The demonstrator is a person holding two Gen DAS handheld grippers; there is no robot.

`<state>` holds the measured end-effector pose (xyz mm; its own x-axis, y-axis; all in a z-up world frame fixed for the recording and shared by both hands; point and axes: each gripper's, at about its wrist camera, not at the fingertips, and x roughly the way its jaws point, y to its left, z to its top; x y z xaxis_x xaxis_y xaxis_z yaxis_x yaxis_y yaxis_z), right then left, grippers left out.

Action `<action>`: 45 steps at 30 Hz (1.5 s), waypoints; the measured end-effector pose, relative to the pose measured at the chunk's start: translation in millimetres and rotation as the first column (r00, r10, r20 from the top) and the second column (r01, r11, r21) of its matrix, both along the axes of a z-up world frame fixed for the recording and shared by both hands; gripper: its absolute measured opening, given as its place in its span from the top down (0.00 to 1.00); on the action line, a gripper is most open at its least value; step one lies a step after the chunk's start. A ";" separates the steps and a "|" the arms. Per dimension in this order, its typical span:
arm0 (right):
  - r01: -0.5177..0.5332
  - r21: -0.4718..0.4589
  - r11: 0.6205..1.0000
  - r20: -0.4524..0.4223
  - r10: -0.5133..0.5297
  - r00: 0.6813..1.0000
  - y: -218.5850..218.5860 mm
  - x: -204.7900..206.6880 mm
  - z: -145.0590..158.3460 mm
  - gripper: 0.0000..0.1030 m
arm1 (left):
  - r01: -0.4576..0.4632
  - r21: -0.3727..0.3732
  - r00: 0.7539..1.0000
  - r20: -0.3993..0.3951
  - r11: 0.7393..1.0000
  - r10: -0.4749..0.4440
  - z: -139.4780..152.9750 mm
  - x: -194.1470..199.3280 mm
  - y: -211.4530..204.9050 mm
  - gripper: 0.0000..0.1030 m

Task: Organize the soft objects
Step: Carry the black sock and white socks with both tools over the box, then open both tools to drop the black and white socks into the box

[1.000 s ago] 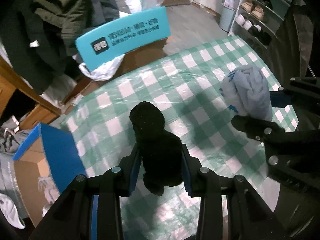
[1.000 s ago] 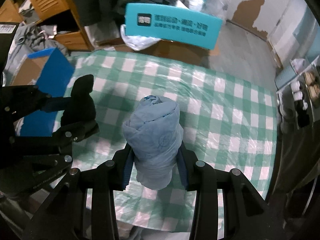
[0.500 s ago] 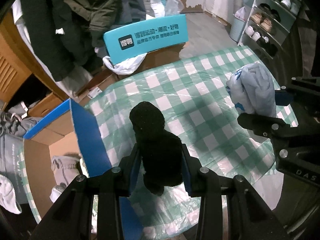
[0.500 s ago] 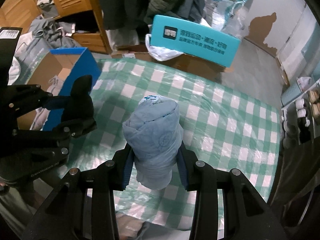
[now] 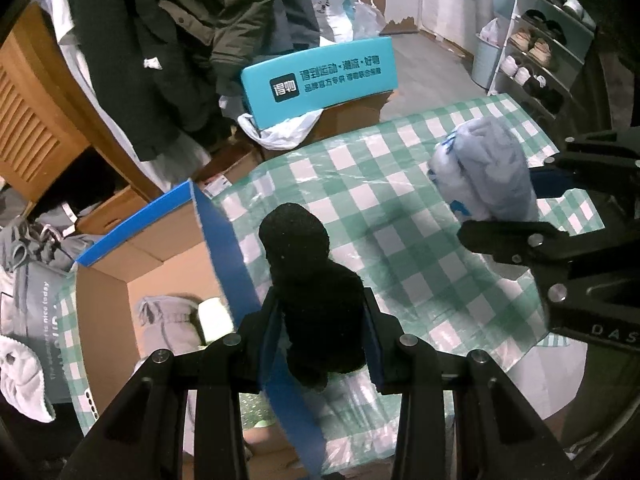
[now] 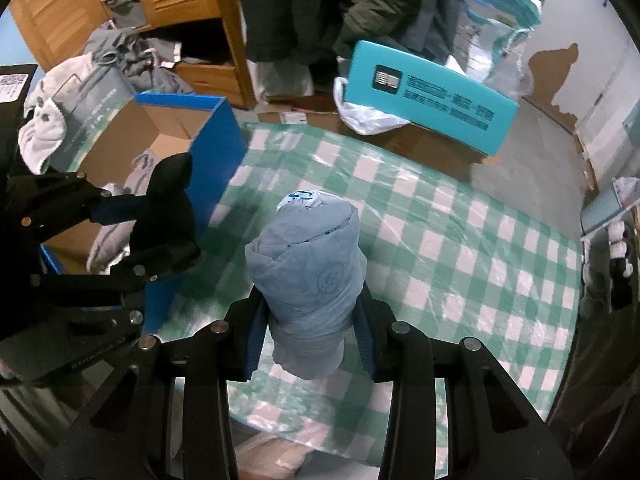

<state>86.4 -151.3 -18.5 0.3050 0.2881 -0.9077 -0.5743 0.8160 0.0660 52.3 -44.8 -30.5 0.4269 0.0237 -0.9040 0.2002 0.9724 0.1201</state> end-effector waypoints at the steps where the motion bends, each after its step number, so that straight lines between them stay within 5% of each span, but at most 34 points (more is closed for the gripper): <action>1: -0.007 0.001 1.000 -0.001 0.007 1.000 3.6 -0.9 -0.3 0.63 | -0.003 -0.001 1.000 0.001 1.000 0.003 0.4 -1.6 3.9 0.63; 22: -0.133 0.093 0.987 -0.016 0.135 0.991 109.7 -3.7 14.8 0.63 | -0.176 -0.024 0.984 -0.008 0.984 0.176 -6.7 -23.5 105.2 0.63; 45: -0.207 0.132 0.969 -0.109 0.222 0.969 193.7 -11.7 -8.9 0.58 | -0.360 -0.044 0.932 -0.052 0.932 0.357 -20.9 -40.7 182.3 0.59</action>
<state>74.7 42.4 -27.4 0.1129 0.4428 -0.8895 -0.7164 0.6566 0.2359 11.6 137.5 -51.4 0.3600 0.1207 -0.9251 -0.1592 0.9850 0.0665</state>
